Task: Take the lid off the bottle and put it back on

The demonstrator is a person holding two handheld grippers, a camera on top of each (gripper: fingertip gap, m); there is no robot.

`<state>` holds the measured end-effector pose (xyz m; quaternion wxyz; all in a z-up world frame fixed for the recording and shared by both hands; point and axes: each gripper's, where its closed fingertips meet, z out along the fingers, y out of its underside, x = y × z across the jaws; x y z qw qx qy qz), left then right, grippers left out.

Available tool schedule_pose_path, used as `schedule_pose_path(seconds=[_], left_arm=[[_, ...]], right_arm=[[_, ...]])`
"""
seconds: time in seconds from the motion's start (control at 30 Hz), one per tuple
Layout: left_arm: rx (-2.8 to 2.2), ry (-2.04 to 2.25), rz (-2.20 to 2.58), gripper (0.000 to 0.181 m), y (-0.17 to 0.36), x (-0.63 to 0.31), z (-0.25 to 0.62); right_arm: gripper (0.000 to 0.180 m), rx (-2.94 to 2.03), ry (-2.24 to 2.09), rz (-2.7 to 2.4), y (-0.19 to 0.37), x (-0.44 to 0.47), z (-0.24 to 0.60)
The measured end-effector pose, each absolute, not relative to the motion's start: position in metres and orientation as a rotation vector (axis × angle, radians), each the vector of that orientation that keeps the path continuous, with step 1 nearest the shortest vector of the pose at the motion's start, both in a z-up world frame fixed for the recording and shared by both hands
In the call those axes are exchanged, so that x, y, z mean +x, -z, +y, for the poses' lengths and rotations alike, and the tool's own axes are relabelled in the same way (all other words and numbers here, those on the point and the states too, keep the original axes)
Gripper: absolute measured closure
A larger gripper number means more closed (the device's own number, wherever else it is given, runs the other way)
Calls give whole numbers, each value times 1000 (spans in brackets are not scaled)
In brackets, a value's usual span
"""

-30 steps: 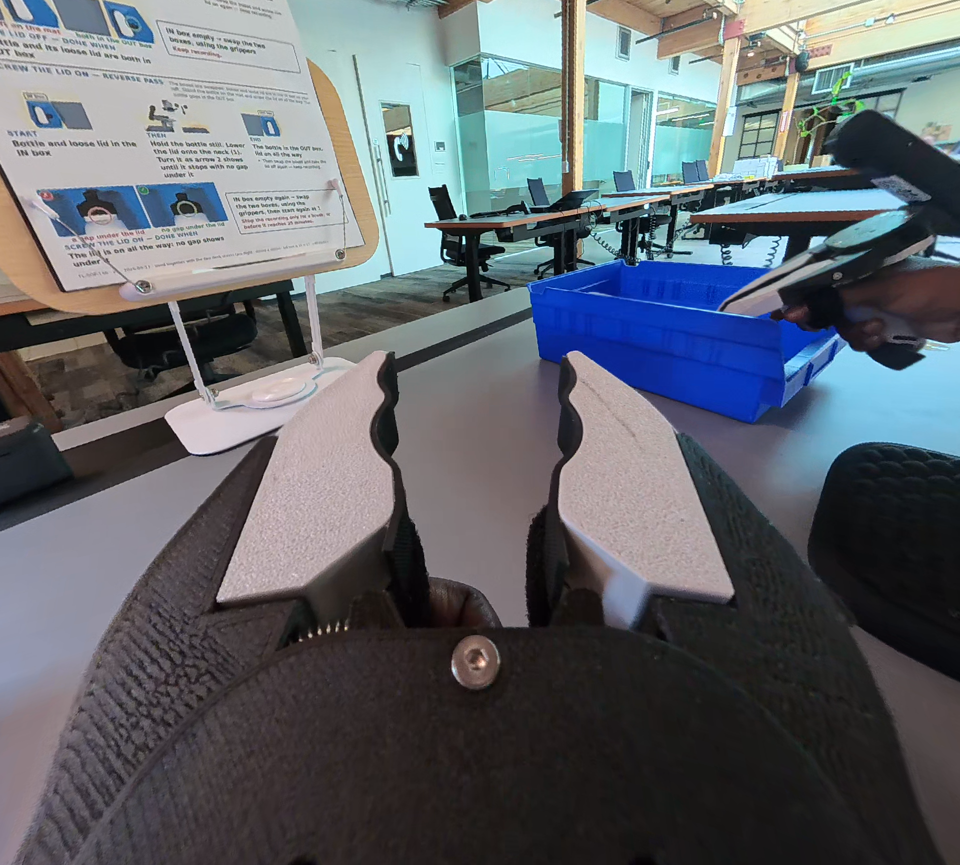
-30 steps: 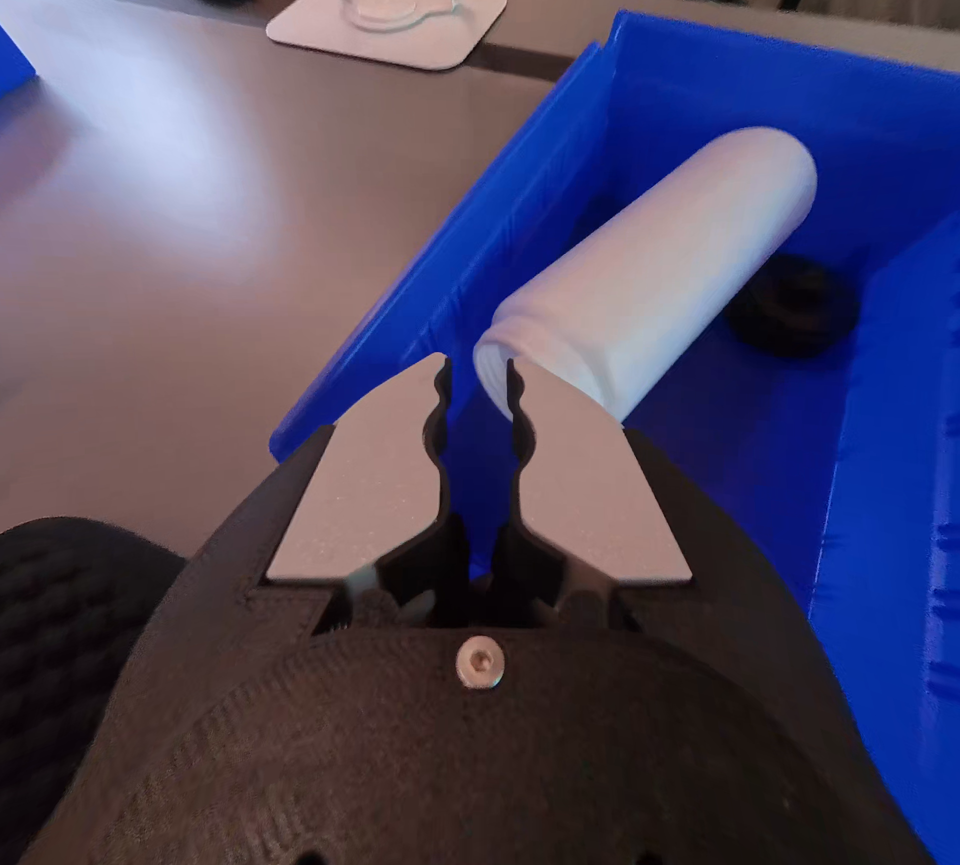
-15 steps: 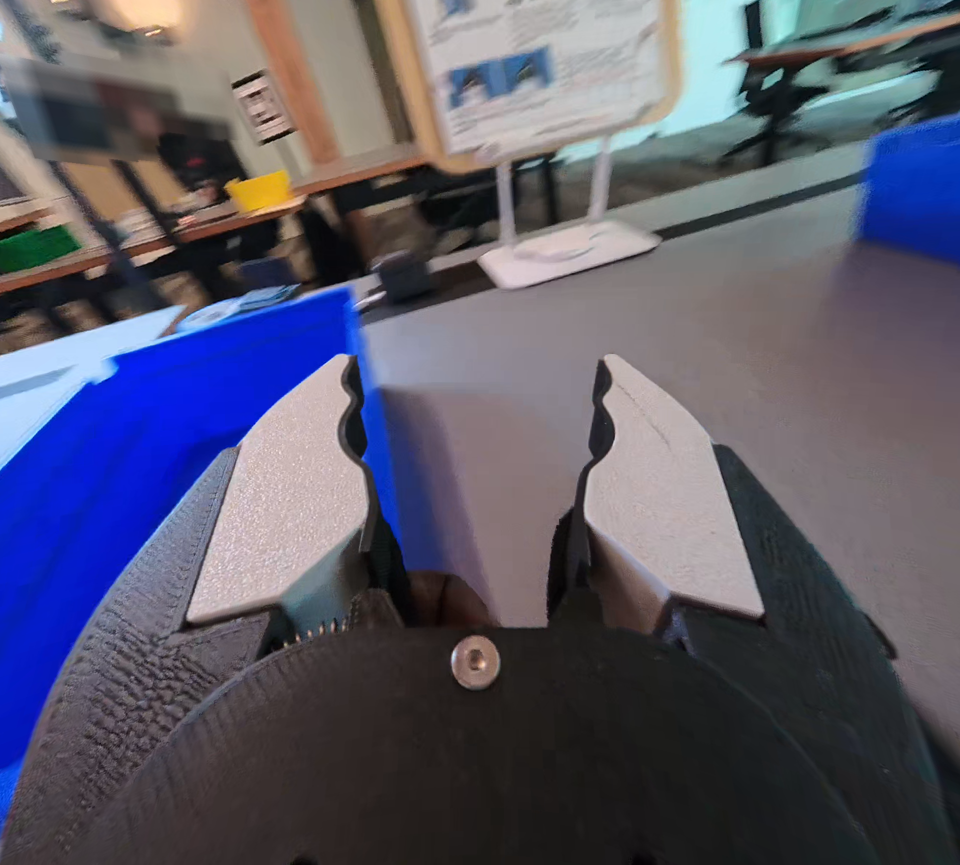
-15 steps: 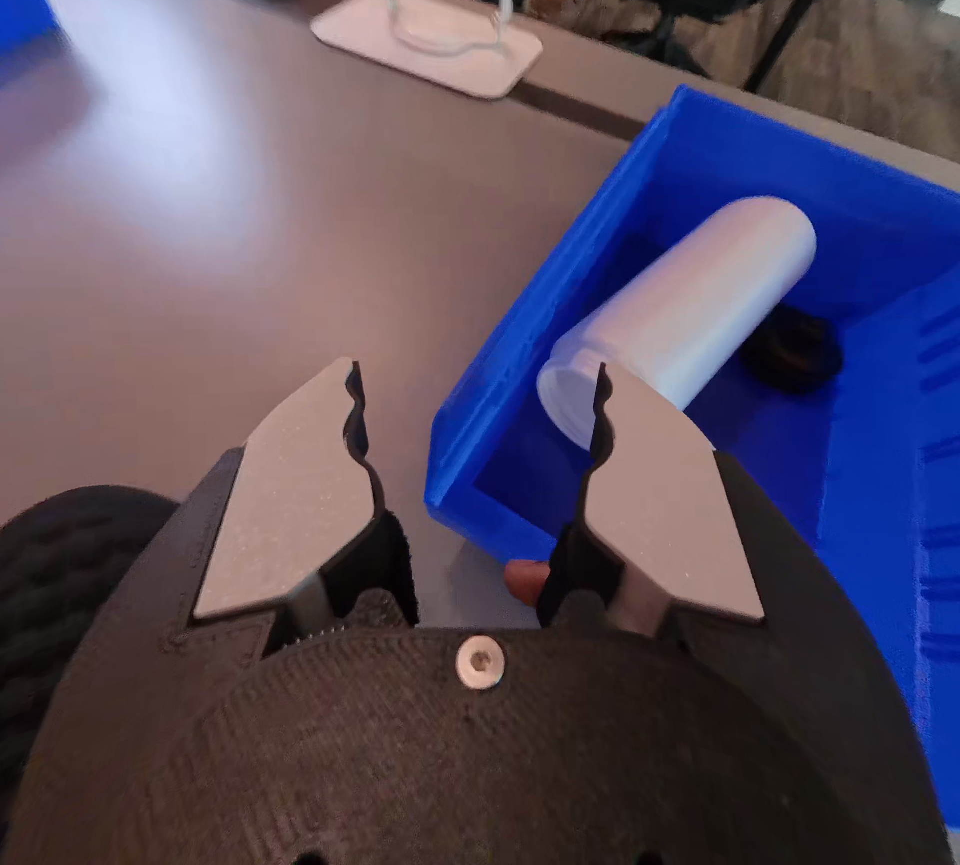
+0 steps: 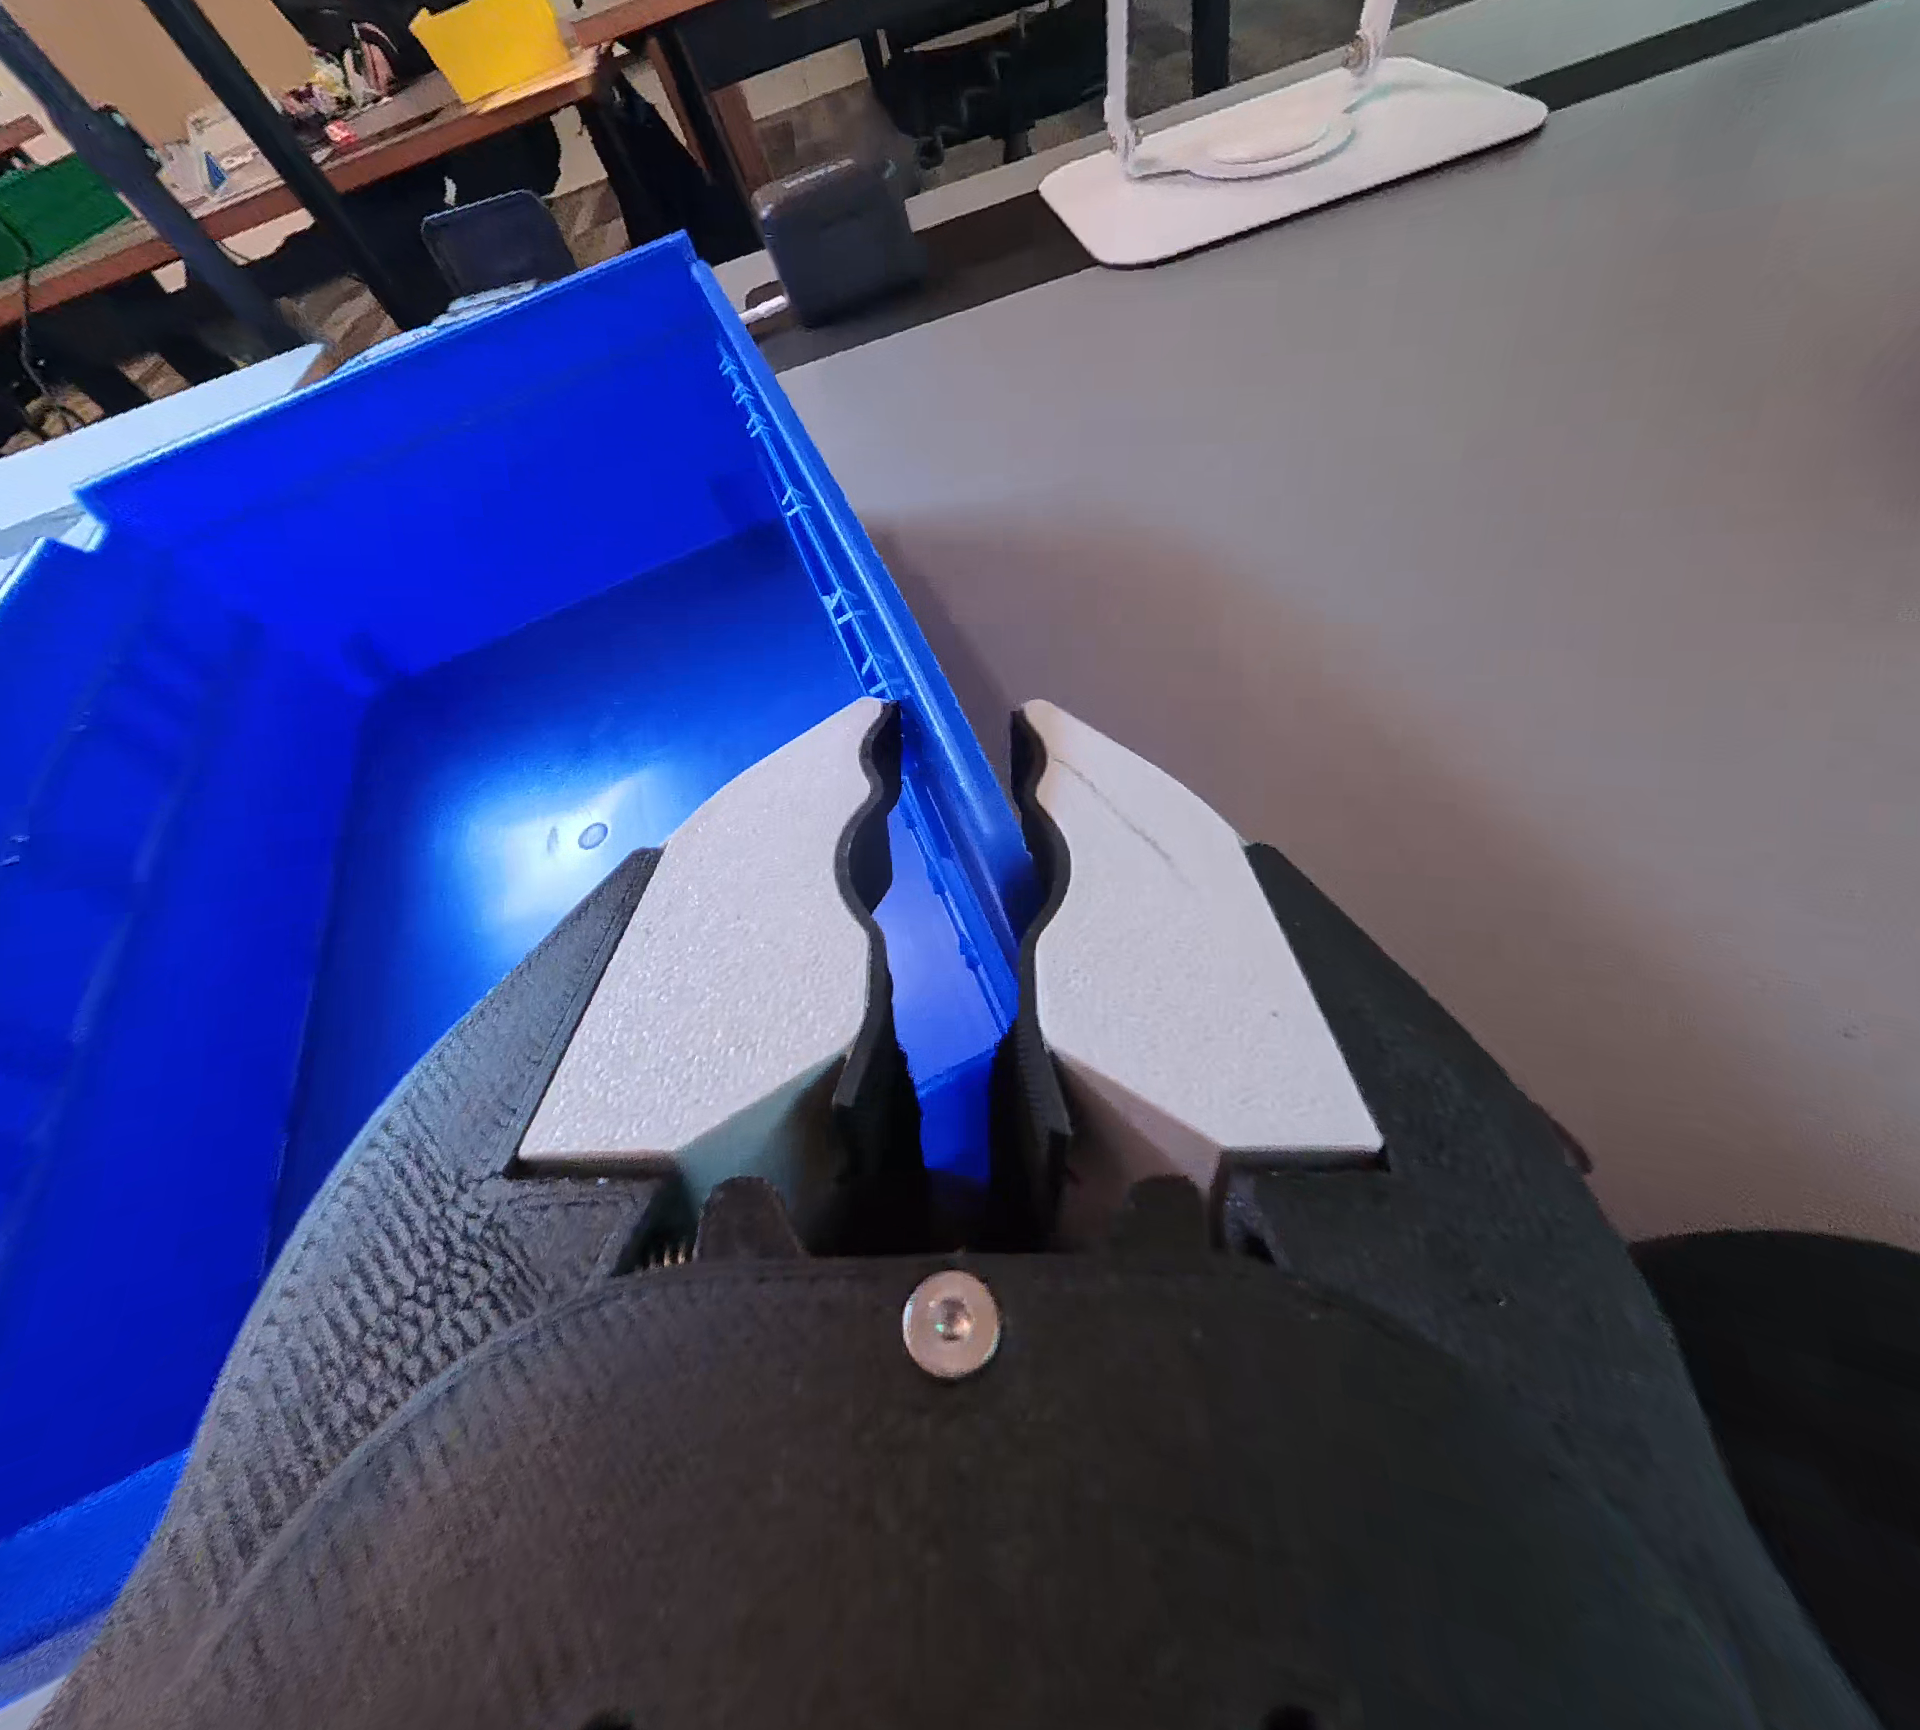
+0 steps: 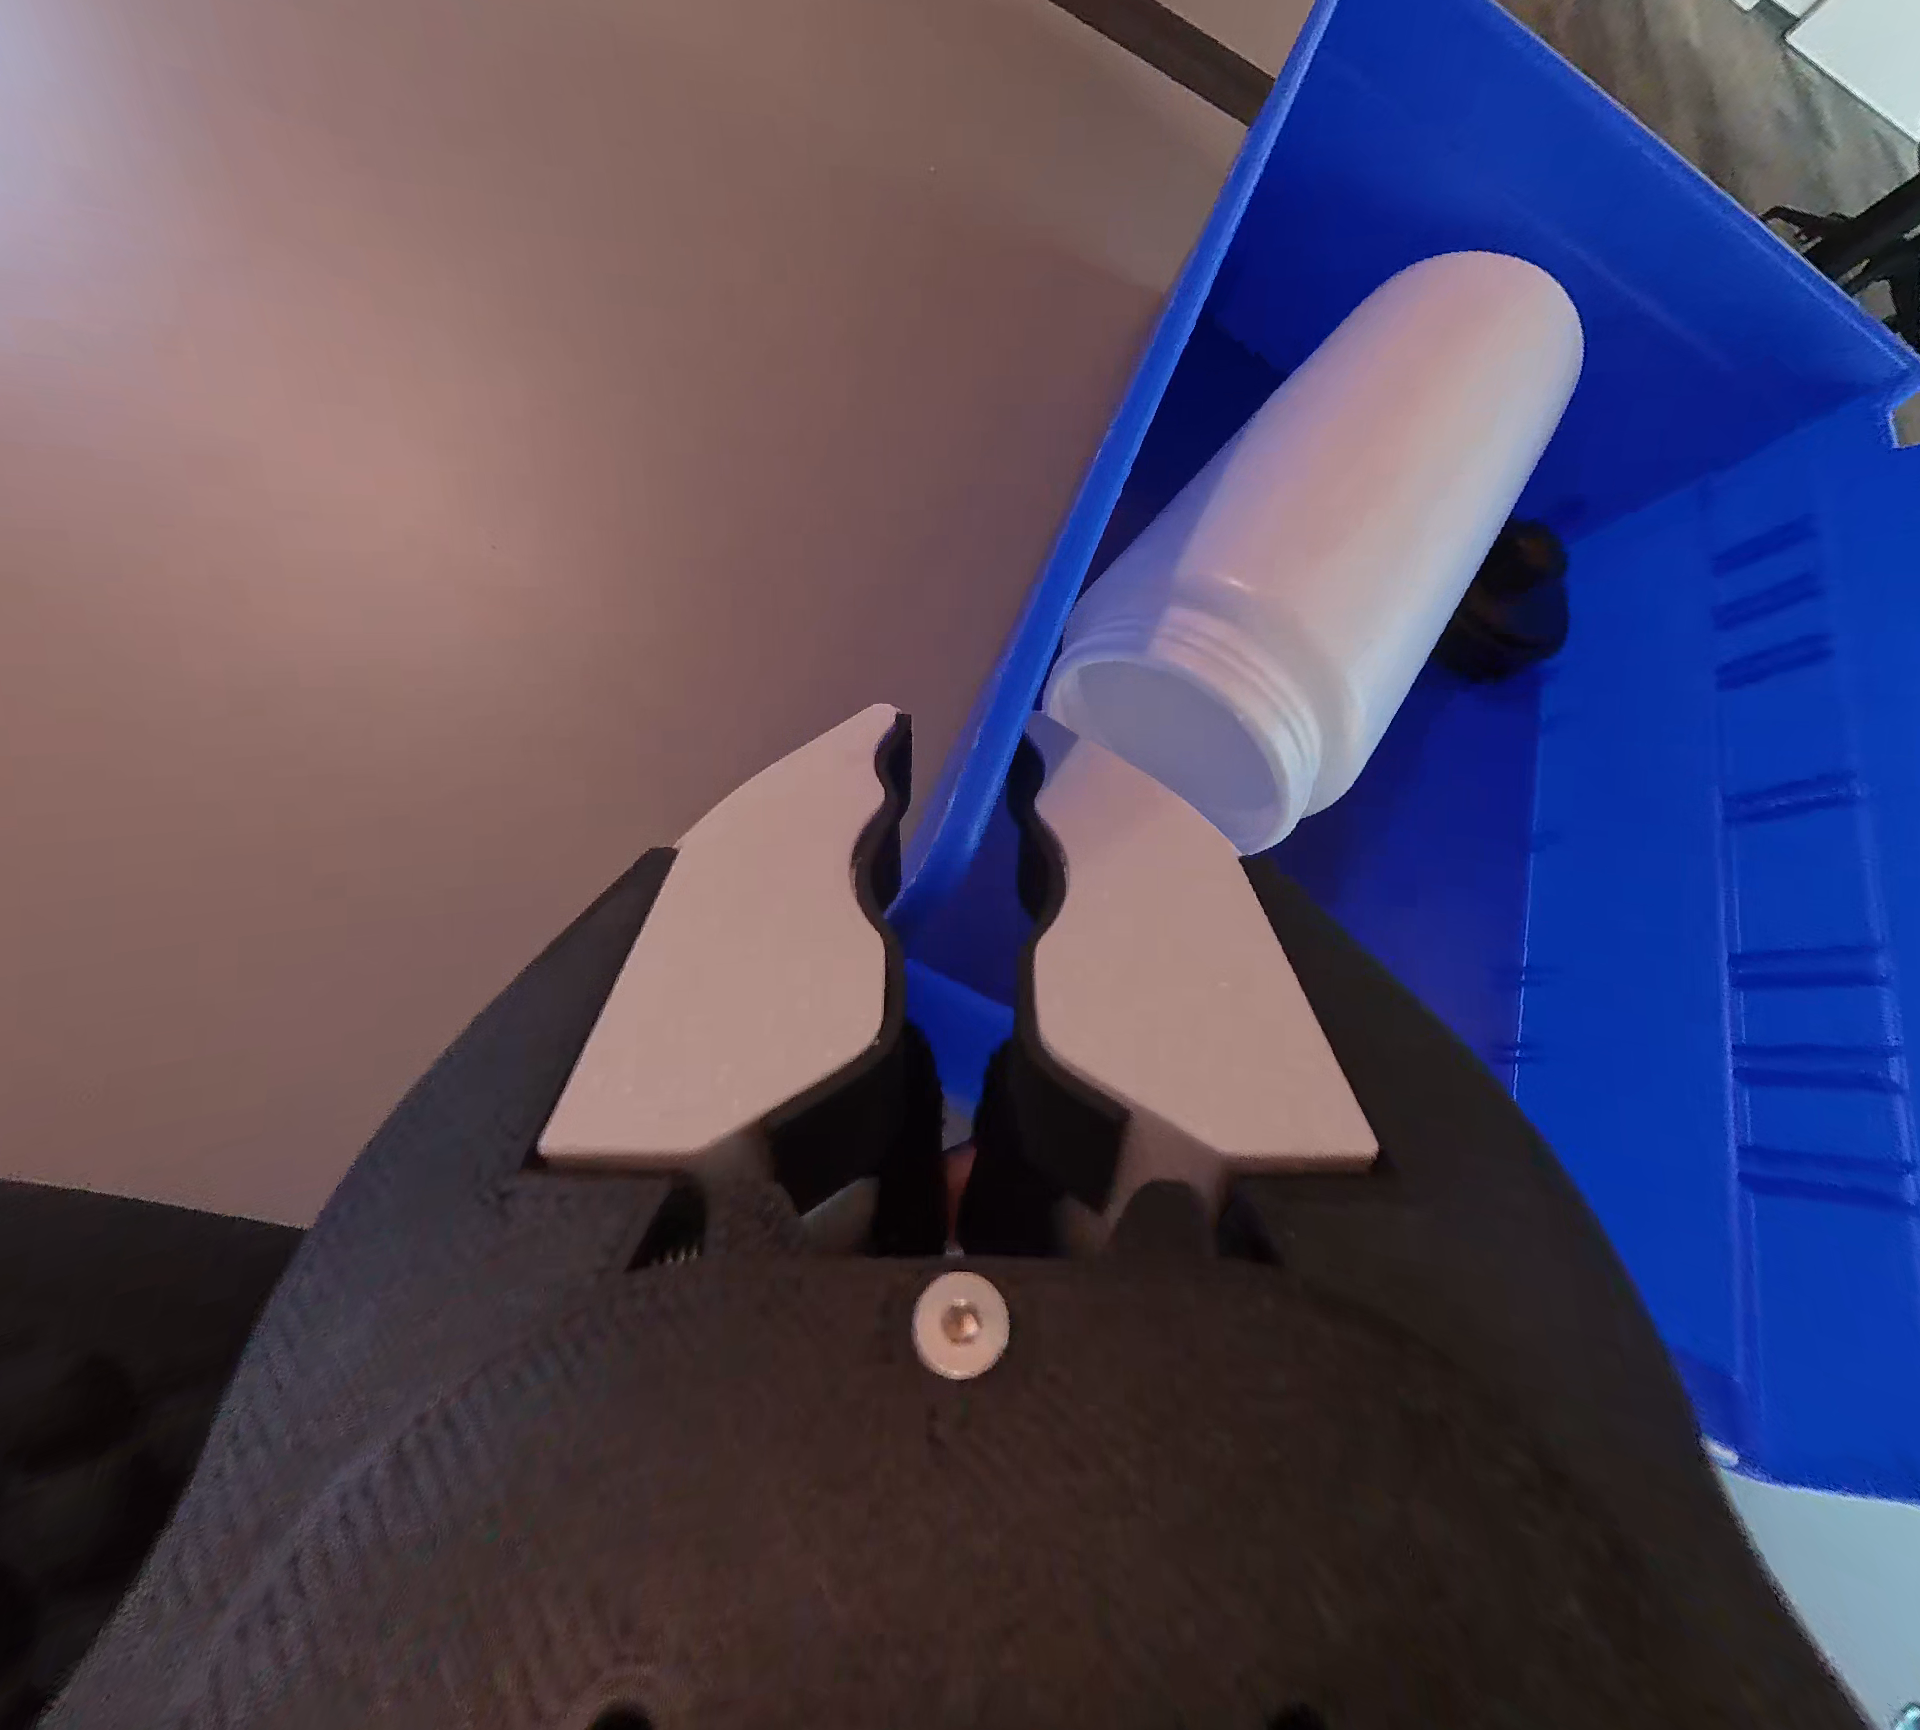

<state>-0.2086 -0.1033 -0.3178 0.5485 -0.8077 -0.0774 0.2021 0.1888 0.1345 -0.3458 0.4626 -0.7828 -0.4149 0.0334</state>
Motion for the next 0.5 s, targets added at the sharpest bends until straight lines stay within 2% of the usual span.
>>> schedule_pose_path(seconds=[0.3, 0.5], left_arm=[[-1951, -440, -29, 159, 319, -174, -65], [-1931, -327, 49, 158, 319, -135, -36]], right_arm=[[158, -1877, -164, -1106, 346, 151, 113], [150, -1804, -351, -1170, 345, 108, 88]])
